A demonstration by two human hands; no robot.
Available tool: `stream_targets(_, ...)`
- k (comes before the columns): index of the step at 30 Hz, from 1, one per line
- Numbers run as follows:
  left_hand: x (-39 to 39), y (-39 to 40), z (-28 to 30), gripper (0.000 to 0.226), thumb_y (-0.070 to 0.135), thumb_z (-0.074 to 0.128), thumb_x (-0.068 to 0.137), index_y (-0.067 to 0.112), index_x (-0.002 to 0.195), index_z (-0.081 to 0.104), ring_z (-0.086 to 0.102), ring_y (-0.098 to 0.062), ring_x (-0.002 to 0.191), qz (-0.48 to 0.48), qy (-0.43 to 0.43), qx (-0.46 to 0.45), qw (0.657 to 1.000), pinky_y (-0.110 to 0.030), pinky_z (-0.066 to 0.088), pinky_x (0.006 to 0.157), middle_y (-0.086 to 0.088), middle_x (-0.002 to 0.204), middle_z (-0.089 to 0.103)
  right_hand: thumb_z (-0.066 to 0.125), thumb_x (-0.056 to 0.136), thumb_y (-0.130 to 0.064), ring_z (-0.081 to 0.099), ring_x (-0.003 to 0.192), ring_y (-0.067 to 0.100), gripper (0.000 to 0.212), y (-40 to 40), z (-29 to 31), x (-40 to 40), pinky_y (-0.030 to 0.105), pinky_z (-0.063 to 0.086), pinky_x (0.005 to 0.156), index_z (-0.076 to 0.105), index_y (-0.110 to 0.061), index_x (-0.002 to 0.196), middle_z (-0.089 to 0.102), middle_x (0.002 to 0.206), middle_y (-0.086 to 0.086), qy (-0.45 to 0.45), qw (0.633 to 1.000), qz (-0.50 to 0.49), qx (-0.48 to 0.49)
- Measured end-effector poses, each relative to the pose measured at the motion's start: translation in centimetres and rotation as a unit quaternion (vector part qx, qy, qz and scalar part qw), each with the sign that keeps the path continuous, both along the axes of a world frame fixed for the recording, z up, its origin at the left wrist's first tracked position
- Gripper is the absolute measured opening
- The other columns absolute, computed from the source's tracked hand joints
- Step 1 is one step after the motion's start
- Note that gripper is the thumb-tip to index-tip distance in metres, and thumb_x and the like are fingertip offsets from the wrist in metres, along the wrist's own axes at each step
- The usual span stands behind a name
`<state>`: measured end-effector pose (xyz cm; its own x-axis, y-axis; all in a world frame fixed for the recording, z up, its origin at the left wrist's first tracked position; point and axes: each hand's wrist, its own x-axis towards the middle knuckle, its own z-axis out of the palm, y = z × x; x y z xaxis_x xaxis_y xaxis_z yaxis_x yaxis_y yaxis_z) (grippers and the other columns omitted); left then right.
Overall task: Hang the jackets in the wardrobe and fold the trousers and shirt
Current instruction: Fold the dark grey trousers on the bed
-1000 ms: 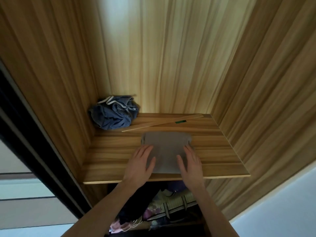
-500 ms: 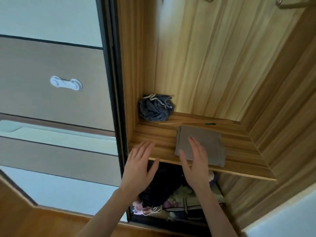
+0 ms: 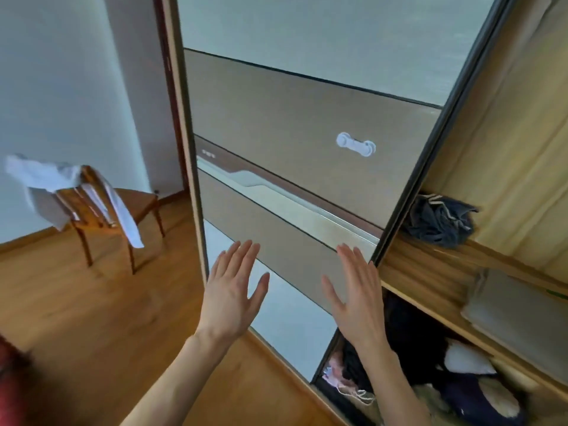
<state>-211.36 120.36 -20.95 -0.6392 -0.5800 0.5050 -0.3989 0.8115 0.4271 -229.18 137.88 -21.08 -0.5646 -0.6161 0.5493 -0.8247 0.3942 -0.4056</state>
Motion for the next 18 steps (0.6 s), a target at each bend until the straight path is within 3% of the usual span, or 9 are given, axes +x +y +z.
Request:
stream_targets(5,8.0,-4.9,0.3,0.065,0.056,0.035,0.104,0.017,0.153,0.051,0.040,-0.028,0.151,0.102,-0.013,-0.002,0.995,-0.057,0.039,0.119,-0.005,0.158,0.050,0.029,0.104,-0.068,0.026,0.157,0.016,0.076,-8.5,-0.6,4.7,0.049,0.021,0.128,0.038,-0.017,0.160,0.038,0.166,0.000,0.003,0.995,0.089,0.033)
stream_targets(10,14.9,-10.1,-0.3,0.057,0.049,0.046,0.105,0.017,0.152,0.049,0.038,-0.024,0.152,0.212,-0.027,-0.020,0.977,-0.050,0.035,0.123,-0.005,0.156,0.052,0.025,0.101,-0.074,0.024,0.157,0.013,0.077,-18.2,-1.0,8.7,0.036,0.010,0.129,0.036,-0.025,0.160,0.036,0.167,-0.005,-0.001,0.981,0.185,0.058)
stream_targets(18,22.0,-17.2,-1.2,0.058,0.049,0.046,0.105,0.018,0.154,0.047,0.033,-0.021,0.154,0.367,-0.025,-0.022,0.930,-0.045,0.028,0.126,-0.001,0.159,0.048,0.050,0.100,-0.062,0.031,0.155,0.014,0.068,-33.0,-1.7,15.0,0.048,0.029,0.126,0.045,-0.024,0.156,0.043,0.163,-0.006,-0.032,0.943,0.331,0.021)
